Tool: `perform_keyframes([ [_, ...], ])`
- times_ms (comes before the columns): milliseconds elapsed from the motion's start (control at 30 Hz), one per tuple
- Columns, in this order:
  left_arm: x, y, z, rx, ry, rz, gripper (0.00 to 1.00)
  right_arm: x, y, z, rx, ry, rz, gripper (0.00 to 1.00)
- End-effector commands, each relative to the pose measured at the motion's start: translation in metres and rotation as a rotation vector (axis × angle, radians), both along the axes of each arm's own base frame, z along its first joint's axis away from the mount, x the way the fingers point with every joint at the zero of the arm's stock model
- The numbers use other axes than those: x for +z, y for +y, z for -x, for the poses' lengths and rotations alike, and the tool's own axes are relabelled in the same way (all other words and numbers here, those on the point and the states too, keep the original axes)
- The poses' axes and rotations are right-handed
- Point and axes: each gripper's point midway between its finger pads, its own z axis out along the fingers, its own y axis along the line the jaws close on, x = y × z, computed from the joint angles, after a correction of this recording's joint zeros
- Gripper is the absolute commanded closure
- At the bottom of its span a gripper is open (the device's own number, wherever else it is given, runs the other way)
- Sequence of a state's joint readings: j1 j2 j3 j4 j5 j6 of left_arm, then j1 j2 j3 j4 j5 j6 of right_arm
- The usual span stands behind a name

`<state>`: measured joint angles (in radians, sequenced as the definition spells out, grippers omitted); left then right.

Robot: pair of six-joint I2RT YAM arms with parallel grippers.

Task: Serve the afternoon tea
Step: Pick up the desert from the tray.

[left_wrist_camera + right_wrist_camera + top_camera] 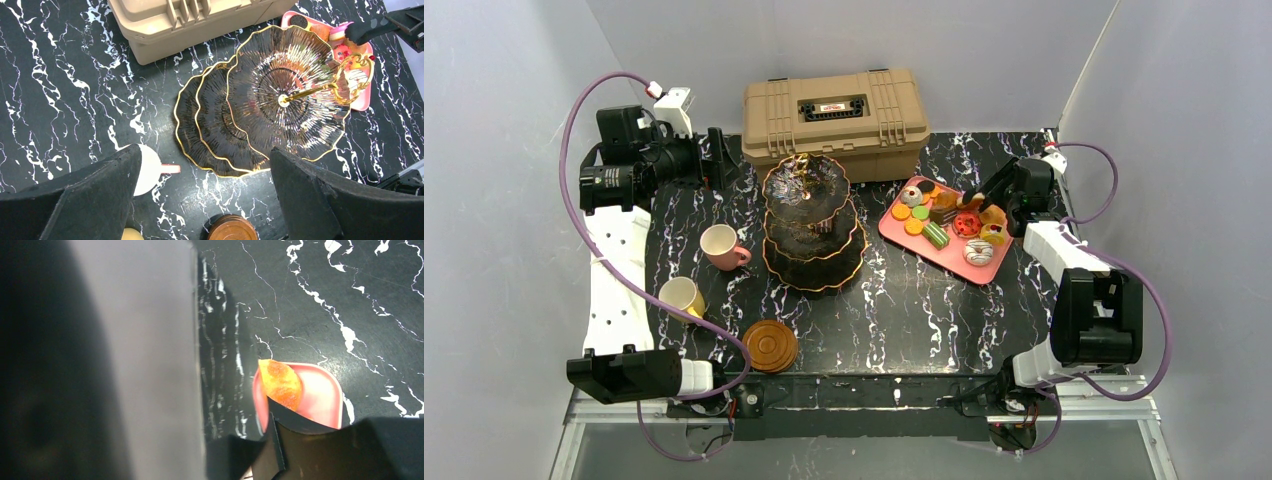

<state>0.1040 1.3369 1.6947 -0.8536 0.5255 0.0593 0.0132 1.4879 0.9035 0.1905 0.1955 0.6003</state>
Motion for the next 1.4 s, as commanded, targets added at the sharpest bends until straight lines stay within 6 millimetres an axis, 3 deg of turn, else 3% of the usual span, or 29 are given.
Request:
perform_keyframes([
  [0, 0.005, -0.003, 0.008, -0.021, -0.010, 0.011, 0.02, 0.028, -0.004, -0.018, -0.023, -0.095, -0.010, 0.34],
  [233, 0.002, -0.002, 0.010, -0.022, -0.011, 0.003, 0.02, 0.025, -0.005, -0.017, -0.034, -0.081, -0.014, 0.39],
  [533, 0.002, -0.002, 0.011, -0.024, -0.014, 0.003, 0.02, 0.032, -0.004, -0.012, -0.021, -0.092, 0.000, 0.81],
  [800, 0.004, -0.004, 0.010, -0.024, -0.019, 0.012, 0.02, 0.063, -0.002, -0.004, 0.011, -0.160, 0.020, 0.98],
  [1033, 0.007, -0.003, 0.011, -0.023, -0.026, 0.010, 0.02, 0.060, 0.000, 0.000, 0.017, -0.144, 0.012, 0.98],
  [1100, 0.006, -0.004, 0.011, -0.025, -0.026, 0.010, 0.02, 0.056, 0.001, 0.000, 0.019, -0.138, 0.005, 0.90],
  [1367, 0.006, -0.004, 0.011, -0.026, -0.026, 0.012, 0.02, 0.052, 0.008, 0.000, -0.043, -0.126, 0.042, 0.73],
])
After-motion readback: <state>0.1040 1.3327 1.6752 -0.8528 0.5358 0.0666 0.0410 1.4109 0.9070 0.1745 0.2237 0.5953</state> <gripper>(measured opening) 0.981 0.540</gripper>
